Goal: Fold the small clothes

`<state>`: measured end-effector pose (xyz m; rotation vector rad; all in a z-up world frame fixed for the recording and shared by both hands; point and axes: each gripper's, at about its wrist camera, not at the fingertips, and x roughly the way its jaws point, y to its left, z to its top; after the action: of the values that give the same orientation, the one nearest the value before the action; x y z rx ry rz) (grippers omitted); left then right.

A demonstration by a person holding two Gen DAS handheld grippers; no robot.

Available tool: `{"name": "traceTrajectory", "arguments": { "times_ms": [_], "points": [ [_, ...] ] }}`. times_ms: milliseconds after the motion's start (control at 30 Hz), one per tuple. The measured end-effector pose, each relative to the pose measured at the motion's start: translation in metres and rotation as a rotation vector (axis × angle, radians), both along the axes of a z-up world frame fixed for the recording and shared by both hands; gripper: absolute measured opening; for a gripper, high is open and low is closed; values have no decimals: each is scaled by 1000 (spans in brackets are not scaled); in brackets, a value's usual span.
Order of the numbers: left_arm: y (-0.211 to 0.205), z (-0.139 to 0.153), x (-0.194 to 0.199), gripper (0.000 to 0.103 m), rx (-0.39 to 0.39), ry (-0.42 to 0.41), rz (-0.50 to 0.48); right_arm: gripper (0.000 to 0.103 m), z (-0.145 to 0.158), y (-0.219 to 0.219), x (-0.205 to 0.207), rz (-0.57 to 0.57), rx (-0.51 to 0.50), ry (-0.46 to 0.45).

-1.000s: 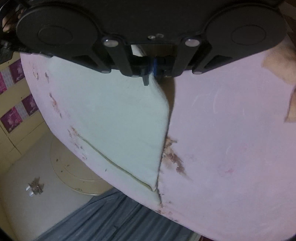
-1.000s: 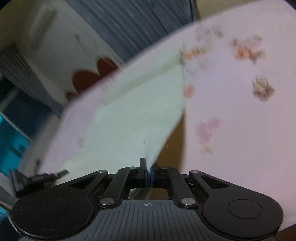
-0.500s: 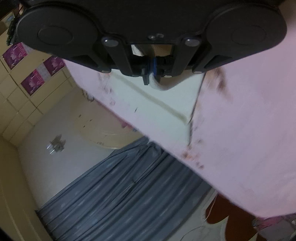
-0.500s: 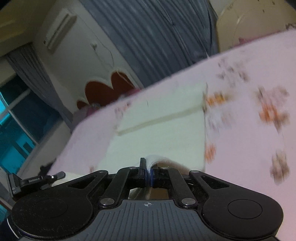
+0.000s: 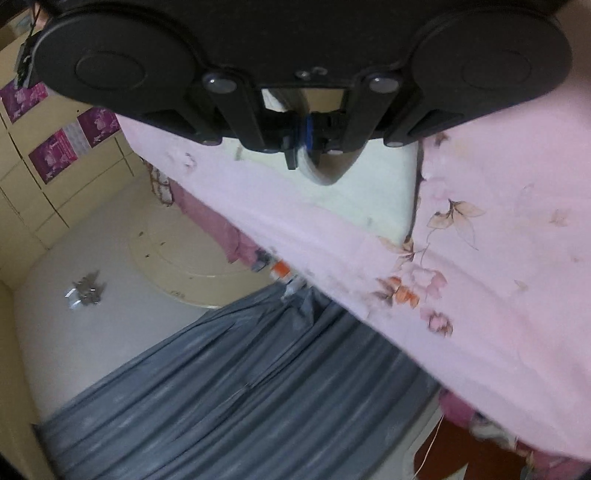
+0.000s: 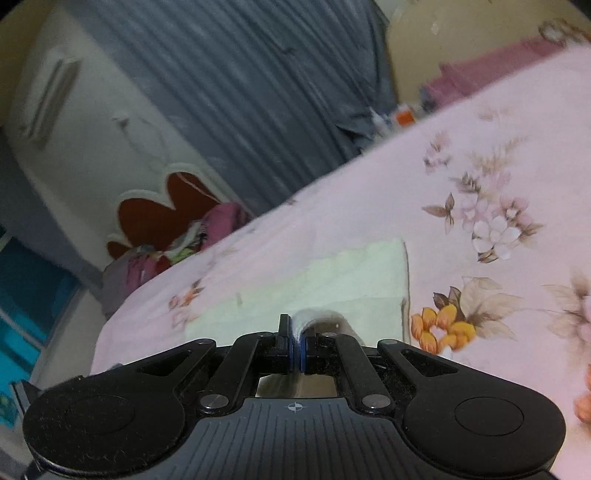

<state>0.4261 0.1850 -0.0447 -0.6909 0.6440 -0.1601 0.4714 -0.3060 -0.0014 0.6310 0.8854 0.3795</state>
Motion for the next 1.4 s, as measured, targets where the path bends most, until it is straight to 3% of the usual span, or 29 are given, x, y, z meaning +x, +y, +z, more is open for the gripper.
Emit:
{"name": "traceTrajectory", "arguments": {
  "times_ms": [167,233,300,333,367,400,433,467,600,700,800,833,867,933,967,1033,1133,1367,1400],
  "points": [
    [10,-31,41,3,-23,70,-38,2,-47,1,51,-26,-8,124],
    [13,-39,55,5,-39,76,-49,3,-58,2,64,-31,0,134],
    [18,-41,60,25,-60,48,-44,3,-61,3,74,-33,-2,98],
    [20,-39,64,42,-72,24,-38,3,-58,4,76,-49,-25,89],
    [22,-36,62,51,-66,-5,-32,13,-56,4,78,-67,-42,80],
    [22,-33,65,51,-44,-18,-33,47,-54,1,76,-90,-57,55],
    [22,-30,67,51,-13,-19,-45,64,-50,-1,71,-113,-77,13],
    [21,-28,68,51,13,-15,-55,69,-48,-2,68,-111,-87,-14],
    [9,-26,78,47,139,19,-134,67,-51,1,64,-71,-115,-21],
    [-7,-34,91,36,263,85,-185,49,-56,17,68,0,-198,1],
    [-17,-41,101,30,339,106,-194,42,-66,38,74,65,-322,18],
    [-20,-41,102,26,357,107,-193,41,-70,42,77,84,-354,22],
    [-21,-41,103,16,367,111,-191,37,-75,48,77,98,-386,22],
    [-23,-42,104,1,379,109,-191,21,-80,54,77,126,-424,9],
    [-22,-39,101,1,377,81,-172,4,-79,56,76,136,-433,2],
    [-18,-33,92,1,356,10,-129,2,-73,57,72,131,-452,-44],
    [-15,-35,90,0,385,-2,-85,2,-62,50,68,90,-430,-115],
    [-4,-46,103,1,361,48,-120,2,-92,49,69,79,-473,-37],
    [-3,-41,99,10,345,39,-117,3,-88,46,67,39,-470,-42]
  ]
}}
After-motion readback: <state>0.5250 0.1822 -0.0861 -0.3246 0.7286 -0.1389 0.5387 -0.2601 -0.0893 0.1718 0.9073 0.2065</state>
